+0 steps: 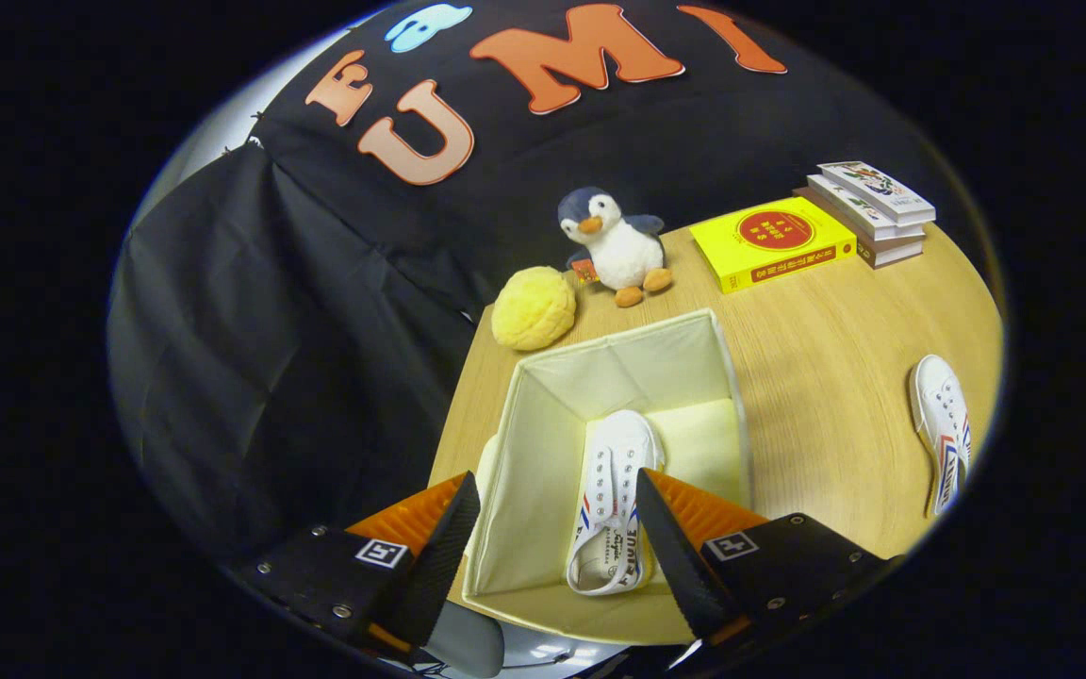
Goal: Open the storage box then place both shoes into the box .Put the left shoe in first, then the right shoe, with the right side of both shoes facing outward in a uniform manner.
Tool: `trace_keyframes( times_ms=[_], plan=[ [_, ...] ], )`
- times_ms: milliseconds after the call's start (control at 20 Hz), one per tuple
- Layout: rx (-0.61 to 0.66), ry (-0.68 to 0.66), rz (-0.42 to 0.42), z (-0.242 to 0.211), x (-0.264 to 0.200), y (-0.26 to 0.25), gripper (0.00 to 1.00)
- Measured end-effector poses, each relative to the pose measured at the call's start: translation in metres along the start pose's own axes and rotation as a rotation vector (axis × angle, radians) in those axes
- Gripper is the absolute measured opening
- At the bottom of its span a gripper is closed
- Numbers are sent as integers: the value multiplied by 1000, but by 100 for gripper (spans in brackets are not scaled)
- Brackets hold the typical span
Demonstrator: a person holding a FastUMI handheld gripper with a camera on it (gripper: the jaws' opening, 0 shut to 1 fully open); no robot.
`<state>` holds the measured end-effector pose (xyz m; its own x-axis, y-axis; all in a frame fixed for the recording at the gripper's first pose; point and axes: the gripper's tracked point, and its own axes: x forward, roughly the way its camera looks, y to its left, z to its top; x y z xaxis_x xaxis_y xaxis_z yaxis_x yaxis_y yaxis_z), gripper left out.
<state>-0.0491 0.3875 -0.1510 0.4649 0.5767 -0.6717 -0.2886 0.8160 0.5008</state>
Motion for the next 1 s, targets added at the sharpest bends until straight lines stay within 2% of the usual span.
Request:
trace_keyframes(
  times_ms=[150,550,750,1000],
  plan=[
    [1,-58,-11,26,-34,-24,98],
    [-23,-104,-240,52,-98,-169,99],
    [-48,-72,-373,49,-122,-248,99],
    [-72,26,-527,22,-139,-338,99]
  ],
)
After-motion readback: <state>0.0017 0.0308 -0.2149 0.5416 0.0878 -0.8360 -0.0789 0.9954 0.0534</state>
